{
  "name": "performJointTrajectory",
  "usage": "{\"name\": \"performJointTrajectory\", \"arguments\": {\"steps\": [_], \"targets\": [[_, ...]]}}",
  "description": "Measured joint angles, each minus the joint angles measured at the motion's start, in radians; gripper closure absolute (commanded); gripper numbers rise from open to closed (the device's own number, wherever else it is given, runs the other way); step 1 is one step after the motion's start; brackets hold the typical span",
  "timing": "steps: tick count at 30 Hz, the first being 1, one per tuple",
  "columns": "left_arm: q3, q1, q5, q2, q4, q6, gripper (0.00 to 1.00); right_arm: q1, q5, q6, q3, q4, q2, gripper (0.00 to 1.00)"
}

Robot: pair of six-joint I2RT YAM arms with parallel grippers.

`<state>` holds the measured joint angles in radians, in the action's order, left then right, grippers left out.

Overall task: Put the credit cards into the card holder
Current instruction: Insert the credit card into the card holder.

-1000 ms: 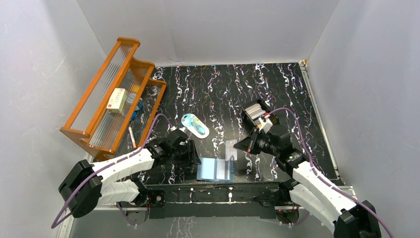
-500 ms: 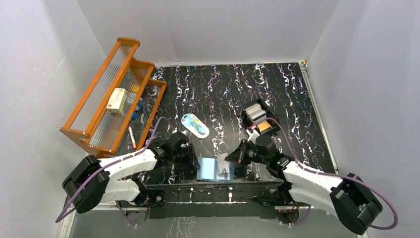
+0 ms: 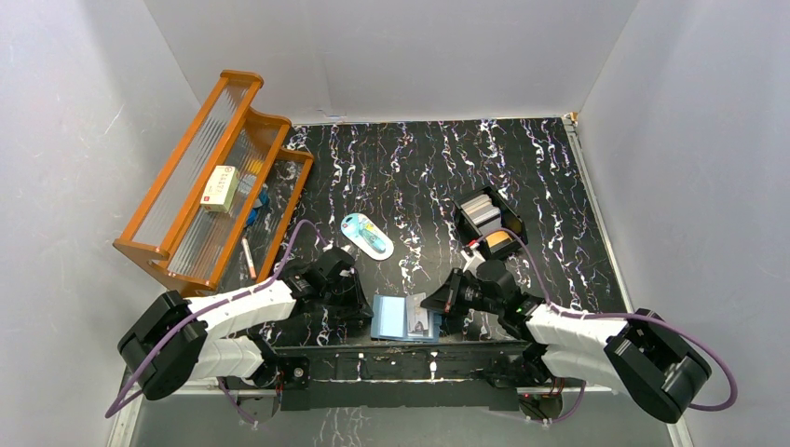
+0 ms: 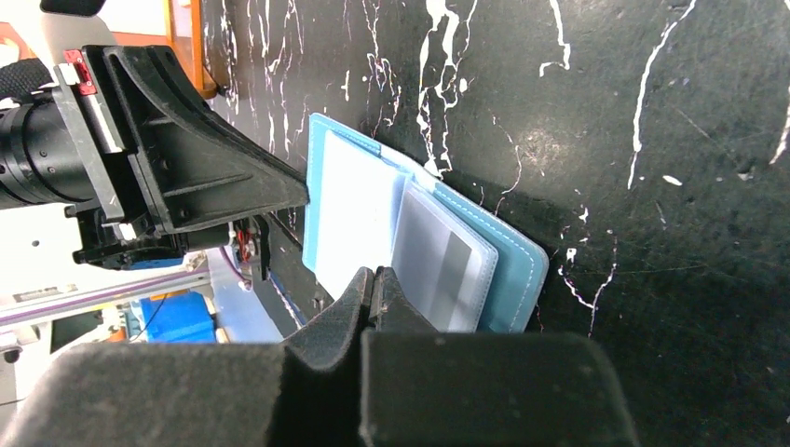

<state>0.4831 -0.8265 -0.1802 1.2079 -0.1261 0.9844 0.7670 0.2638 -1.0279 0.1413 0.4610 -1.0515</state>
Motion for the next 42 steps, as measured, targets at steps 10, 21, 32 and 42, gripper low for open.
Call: {"name": "performJointTrajectory", "arguments": {"steps": [10, 21, 32, 42], "targets": [[-0.016, 0.0, -0.008, 0.0, 0.017, 0.019, 1.0, 0.012, 0.001, -0.047, -0.024, 0.105, -0.085, 1.0], [-0.019, 0.0, -0.013, 0.0, 0.022, 0.023, 1.0, 0.031, 0.008, -0.069, -0.024, 0.198, -0.158, 1.0], [-0.033, 0.0, -0.015, 0.0, 0.029, 0.035, 1.0, 0.061, -0.009, -0.068, -0.025, 0.252, -0.196, 1.0], [-0.053, 0.0, -0.02, -0.008, 0.046, 0.071, 1.0, 0.092, -0.054, -0.07, -0.025, 0.289, -0.242, 0.95]]}}
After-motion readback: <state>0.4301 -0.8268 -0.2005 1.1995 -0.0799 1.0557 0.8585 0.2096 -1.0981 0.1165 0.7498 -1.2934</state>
